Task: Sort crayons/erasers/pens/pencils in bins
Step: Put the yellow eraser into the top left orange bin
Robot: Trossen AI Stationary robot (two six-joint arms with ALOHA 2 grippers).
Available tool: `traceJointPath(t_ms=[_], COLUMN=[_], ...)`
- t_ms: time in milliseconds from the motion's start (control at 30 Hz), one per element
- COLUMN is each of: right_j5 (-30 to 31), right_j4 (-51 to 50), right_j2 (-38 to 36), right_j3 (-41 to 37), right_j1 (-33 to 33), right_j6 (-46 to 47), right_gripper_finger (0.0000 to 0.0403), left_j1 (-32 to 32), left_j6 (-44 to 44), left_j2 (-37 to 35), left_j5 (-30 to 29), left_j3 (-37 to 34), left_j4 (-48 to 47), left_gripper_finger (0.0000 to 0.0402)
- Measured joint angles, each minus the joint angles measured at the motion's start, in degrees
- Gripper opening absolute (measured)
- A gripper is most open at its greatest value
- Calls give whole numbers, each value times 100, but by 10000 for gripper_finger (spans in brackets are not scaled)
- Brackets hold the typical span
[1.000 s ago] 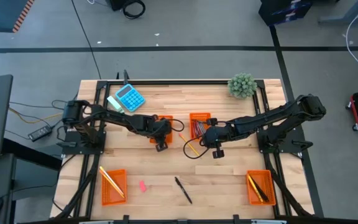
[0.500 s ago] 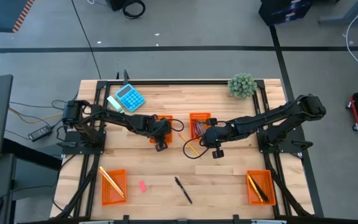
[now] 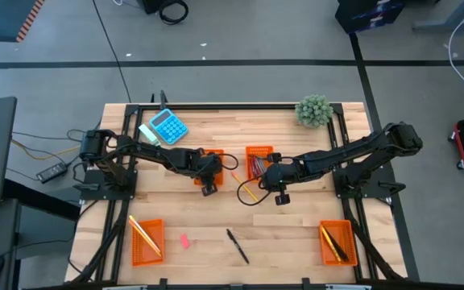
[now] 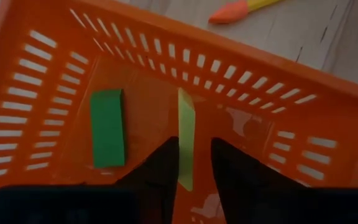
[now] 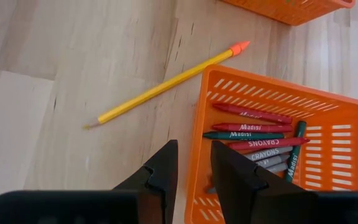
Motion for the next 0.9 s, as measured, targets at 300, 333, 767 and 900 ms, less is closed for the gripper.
traceJointPath(t_ms=[300,333,767,900], right_j5=[0,0,0,0], right_j4=[0,0,0,0], right_j2=[0,0,0,0], right_j3=[0,0,0,0], right_j1=[-1,-1,-1,-1], right_j6=[-46,-46,-87,-90], right_gripper_finger=[102,102,102,102], left_j1=[-6,-6,-6,-6], left_j6=[26,26,26,177], left_j2=[0,0,0,0], left_j5=[0,0,-2,-46], left_j3=[0,0,0,65], left_j4=[0,-1,-59,-206], left_gripper_finger=[175,180,222,239])
